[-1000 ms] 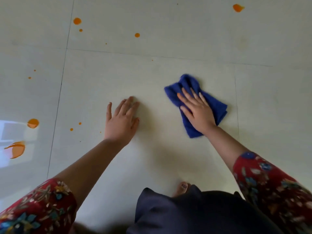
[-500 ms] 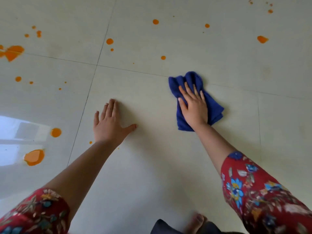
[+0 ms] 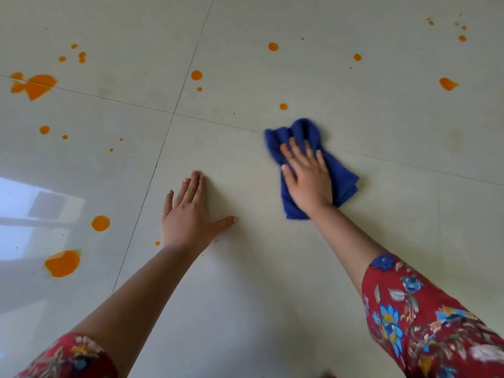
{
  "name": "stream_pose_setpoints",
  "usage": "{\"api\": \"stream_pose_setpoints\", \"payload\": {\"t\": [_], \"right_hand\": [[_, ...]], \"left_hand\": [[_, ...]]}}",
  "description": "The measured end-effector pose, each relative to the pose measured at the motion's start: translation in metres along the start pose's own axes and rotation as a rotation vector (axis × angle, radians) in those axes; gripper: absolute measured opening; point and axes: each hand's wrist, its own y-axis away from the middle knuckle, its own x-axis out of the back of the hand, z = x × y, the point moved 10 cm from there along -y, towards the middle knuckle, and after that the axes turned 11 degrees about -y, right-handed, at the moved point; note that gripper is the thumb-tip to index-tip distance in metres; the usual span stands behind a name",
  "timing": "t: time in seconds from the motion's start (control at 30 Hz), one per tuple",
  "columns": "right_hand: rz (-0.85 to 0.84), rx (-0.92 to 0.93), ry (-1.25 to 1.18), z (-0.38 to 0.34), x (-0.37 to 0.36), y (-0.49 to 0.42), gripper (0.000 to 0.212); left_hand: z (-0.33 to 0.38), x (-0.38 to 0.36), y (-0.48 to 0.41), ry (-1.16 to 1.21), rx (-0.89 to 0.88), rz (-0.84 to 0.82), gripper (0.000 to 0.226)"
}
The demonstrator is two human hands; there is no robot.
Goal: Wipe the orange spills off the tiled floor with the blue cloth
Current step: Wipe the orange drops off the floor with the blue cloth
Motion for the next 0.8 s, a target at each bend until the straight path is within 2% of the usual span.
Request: {"api": "stream_pose_setpoints", "payload": {"t": [0.07, 0.13, 0.2, 0.27, 0.33, 0.37, 0.43, 0.5, 0.57, 0.7, 0.8], "right_hand": [[-0.158, 0.282, 0.017, -0.047, -0.026, 0.031, 0.049], [-0.29, 0.415, 0.011, -0.052, -0.033, 0.063, 0.047], [-0.253, 0.373, 0.01, -0.036, -0.022, 0.06, 0.047], [-0.177, 0.197, 0.063, -0.026, -0.019, 0.037, 0.051], [-0.137, 0.053, 0.128, -0.042, -0.029, 0.019, 0.057], [-0.174, 0.049, 0.147, -0.061, -0.04, 0.019, 0.059], [-0.301, 0.279, 0.185, -0.106, -0.062, 0.037, 0.059], [-0.467, 0.569, 0.241, -0.115, -0.073, 0.066, 0.057], [-0.531, 0.652, 0.241, -0.1, -0.065, 0.071, 0.058], [-0.534, 0.407, 0.257, -0.083, -0.062, 0.028, 0.07], [-0.503, 0.267, 0.174, -0.119, -0.077, 0.017, 0.071]], "left_hand": [[-0.006, 0.001, -0.002, -0.022, -0.068, -0.032, 0.105], [-0.016, 0.006, -0.001, -0.112, -0.211, -0.077, 0.099], [-0.031, 0.016, 0.009, -0.238, -0.359, -0.097, 0.098], [-0.048, 0.027, 0.028, -0.308, -0.469, -0.101, 0.096], [-0.062, 0.036, 0.044, -0.352, -0.514, -0.089, 0.094], [-0.07, 0.037, 0.051, -0.374, -0.514, -0.088, 0.093], [-0.085, 0.035, 0.064, -0.401, -0.491, -0.106, 0.093], [-0.098, 0.025, 0.077, -0.381, -0.453, -0.145, 0.095], [-0.108, 0.014, 0.089, -0.348, -0.399, -0.161, 0.097], [-0.117, -0.005, 0.107, -0.245, -0.292, -0.149, 0.095], [-0.122, -0.015, 0.109, -0.156, -0.227, -0.097, 0.095]]}}
